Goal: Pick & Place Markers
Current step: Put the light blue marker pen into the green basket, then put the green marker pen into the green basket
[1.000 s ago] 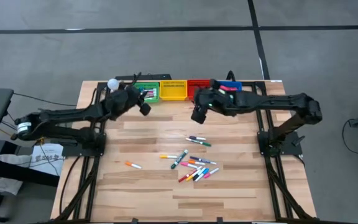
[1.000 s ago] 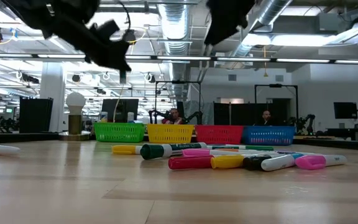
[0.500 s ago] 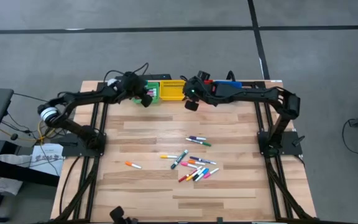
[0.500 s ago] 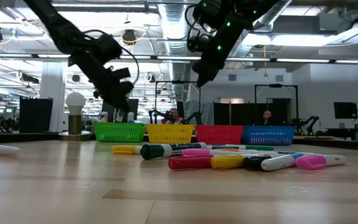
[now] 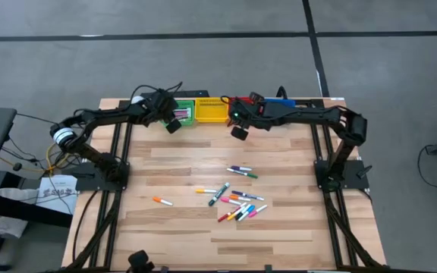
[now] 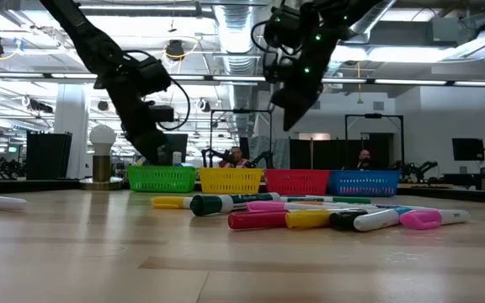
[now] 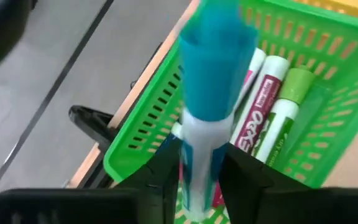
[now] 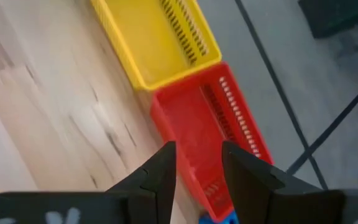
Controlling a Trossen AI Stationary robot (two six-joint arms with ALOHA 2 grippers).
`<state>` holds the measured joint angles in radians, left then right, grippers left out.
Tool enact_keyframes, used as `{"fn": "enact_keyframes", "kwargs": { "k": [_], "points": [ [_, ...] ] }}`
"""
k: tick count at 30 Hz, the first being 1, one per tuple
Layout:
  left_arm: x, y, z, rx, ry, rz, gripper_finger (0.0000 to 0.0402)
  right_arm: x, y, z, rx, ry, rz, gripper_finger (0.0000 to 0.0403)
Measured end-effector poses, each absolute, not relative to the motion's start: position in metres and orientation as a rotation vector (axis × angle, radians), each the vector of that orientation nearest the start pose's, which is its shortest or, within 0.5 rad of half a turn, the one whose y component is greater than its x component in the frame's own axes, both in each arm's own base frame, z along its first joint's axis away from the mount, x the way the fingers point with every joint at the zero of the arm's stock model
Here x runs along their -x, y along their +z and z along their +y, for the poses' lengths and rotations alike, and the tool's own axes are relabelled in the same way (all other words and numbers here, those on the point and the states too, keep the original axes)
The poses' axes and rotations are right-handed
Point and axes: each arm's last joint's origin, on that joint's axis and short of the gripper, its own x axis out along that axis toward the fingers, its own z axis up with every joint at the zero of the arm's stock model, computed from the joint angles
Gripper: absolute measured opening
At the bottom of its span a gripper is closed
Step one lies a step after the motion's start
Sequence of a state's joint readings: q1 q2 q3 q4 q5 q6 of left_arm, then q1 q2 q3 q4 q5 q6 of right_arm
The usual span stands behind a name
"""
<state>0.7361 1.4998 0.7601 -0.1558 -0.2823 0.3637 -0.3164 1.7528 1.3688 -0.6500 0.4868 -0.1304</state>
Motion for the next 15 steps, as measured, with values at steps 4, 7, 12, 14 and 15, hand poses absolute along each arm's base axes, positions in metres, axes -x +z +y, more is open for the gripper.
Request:
{"fn": "enact_keyframes", "kwargs": {
  "k": [4, 7, 12, 14, 15],
  "points": [
    [-0.204, 0.171, 0.195, -0.103, 0.758, 1.065, 0.0129, -0.335, 0.245, -0.123, 0.173, -0.666, 1.142, 0.0120],
    [-0.204, 0.172, 0.195, -0.110, 0.792, 1.074, 0.0147, -0.332, 0.244, -0.122, 0.126, -0.679, 1.154, 0.0120],
    [-0.205, 0.184, 0.180, -0.180, 0.871, 1.106, 0.0163, -0.333, 0.243, -0.109, 0.047, -0.668, 1.155, 0.0121],
    [-0.205, 0.200, 0.167, -0.173, 0.898, 1.043, 0.0165, -0.333, 0.244, -0.095, 0.015, -0.635, 1.159, 0.0121],
    [-0.204, 0.209, 0.158, -0.155, 0.904, 0.997, 0.0165, -0.335, 0.245, -0.087, 0.003, -0.617, 1.153, 0.0121]
  ]
}}
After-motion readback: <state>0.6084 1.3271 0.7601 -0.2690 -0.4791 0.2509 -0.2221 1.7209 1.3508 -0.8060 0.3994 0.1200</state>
